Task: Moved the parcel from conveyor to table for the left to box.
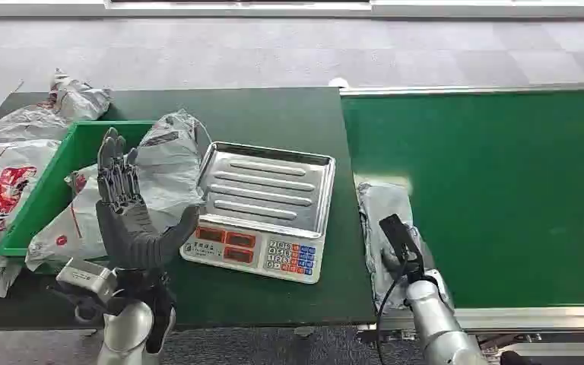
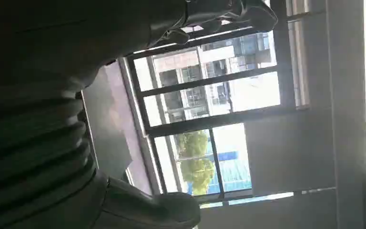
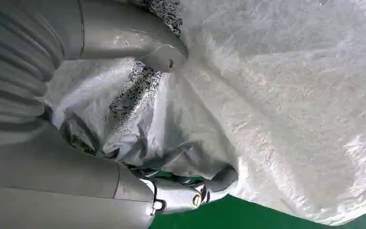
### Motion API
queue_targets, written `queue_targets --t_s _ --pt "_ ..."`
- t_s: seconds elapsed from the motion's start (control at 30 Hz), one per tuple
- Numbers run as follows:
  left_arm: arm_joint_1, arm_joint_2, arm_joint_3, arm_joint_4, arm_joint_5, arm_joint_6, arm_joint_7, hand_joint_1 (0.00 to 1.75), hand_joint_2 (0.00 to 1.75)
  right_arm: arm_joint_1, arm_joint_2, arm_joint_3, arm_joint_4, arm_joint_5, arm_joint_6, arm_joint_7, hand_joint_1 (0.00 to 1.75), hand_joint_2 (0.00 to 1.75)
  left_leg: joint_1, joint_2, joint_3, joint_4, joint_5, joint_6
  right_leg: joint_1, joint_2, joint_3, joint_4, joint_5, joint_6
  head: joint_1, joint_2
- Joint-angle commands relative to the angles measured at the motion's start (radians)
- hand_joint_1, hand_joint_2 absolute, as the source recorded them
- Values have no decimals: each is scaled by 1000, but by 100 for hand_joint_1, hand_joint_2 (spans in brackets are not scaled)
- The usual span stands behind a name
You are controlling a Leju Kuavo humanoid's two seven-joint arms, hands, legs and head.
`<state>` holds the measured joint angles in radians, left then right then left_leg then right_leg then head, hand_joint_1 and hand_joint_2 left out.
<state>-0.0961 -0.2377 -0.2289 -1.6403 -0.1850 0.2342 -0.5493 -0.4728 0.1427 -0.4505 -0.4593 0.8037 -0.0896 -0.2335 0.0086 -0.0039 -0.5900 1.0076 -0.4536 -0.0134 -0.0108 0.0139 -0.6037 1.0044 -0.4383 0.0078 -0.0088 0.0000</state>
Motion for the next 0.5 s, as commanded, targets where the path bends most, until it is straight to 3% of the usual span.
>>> queue_targets --t_s 0.03,0.17,0.2,0.23,0.5 --pt "-41 5 42 62 -11 -11 -9 0 175 -27 -15 -1 82 -106 128 -142 0 175 0 0 1 -1 0 0 0 -1 1 -1 0 0 0 0" --pt "-49 3 41 74 -12 -12 -15 0 175 -27 -15 2 85 -135 176 -185 2 175 0 1 2 -2 1 0 0 -1 1 -2 0 -1 0 0" --pt "-49 3 41 74 -12 -12 -15 0 175 -27 -15 2 85 -135 176 -185 152 175 0 2 1 -1 0 0 0 0 0 -1 0 -1 0 0" --pt "-53 2 43 75 -12 -12 -15 0 175 -28 -13 5 87 -134 175 -184 175 175 0 1 1 -2 0 0 0 -1 1 -1 0 -1 0 0" --pt "-56 -5 61 47 -15 -10 -12 0 175 -47 -7 24 82 -128 170 -189 175 175 1 3 1 -1 0 0 0 1 -1 0 0 -1 0 0"
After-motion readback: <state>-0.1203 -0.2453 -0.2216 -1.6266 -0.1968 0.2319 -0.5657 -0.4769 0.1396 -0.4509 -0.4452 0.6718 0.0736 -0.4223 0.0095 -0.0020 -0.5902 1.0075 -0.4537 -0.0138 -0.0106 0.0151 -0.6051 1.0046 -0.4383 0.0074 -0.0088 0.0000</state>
